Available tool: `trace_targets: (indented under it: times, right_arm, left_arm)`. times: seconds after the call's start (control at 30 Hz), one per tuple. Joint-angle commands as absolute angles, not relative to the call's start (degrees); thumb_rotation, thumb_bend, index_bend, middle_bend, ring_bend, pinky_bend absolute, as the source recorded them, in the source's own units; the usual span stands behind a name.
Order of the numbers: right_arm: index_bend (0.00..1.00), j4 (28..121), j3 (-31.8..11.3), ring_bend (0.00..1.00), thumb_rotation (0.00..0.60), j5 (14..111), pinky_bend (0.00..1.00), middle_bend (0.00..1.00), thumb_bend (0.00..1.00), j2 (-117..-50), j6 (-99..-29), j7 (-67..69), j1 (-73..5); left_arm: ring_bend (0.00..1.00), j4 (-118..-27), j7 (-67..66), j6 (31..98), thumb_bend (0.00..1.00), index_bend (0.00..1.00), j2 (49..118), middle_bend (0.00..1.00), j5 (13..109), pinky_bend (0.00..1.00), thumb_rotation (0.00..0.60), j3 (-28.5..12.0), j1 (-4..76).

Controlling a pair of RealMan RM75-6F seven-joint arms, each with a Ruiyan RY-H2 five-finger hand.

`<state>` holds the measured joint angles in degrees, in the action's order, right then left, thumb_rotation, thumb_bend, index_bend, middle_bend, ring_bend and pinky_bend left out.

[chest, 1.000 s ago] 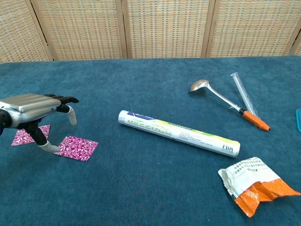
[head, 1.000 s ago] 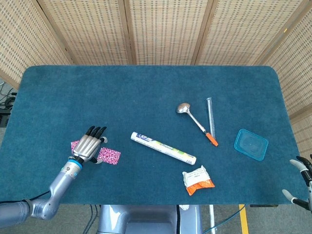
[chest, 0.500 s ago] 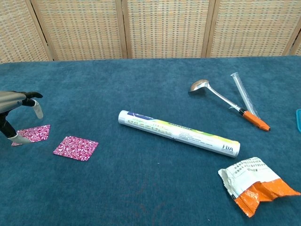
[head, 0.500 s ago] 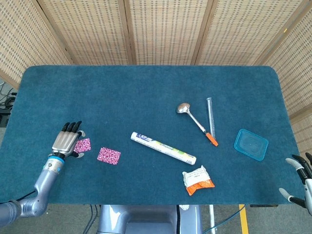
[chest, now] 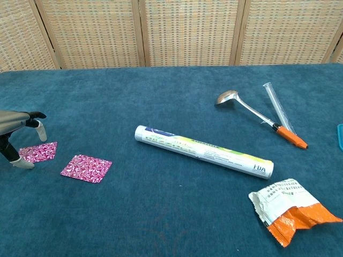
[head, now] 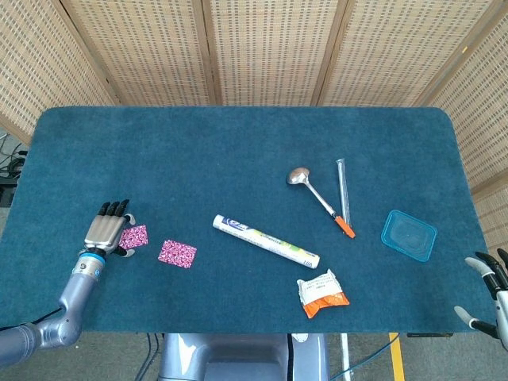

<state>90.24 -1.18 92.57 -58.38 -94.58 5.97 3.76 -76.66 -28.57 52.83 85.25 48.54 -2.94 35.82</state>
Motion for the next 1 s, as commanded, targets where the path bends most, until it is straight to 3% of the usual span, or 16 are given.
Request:
trace_targets:
  times: [0.03, 1.0]
  right_arm:
    - [0.22, 90.2, -1.2, 0.0, 0.6, 92.6, 0.0, 0.2, 0.0, -58.3, -94.6, 6.0, 3.8]
    - [0.22, 90.2, -1.2, 0.0, 0.6, 92.3, 0.0, 0.2, 0.0, -58.2, -94.9, 6.1, 4.0]
  left_arm:
    - [0.0, -76.6, -28.7, 52.8, 0.18, 0.34, 85.4, 0.0, 48.5, 0.0, 0.514, -3.1, 35.9]
    - [0.0, -76.7, -29.9, 51.9, 0.2, 0.35, 85.7, 0.0, 46.5, 0.0, 0.514, -3.8, 36.5]
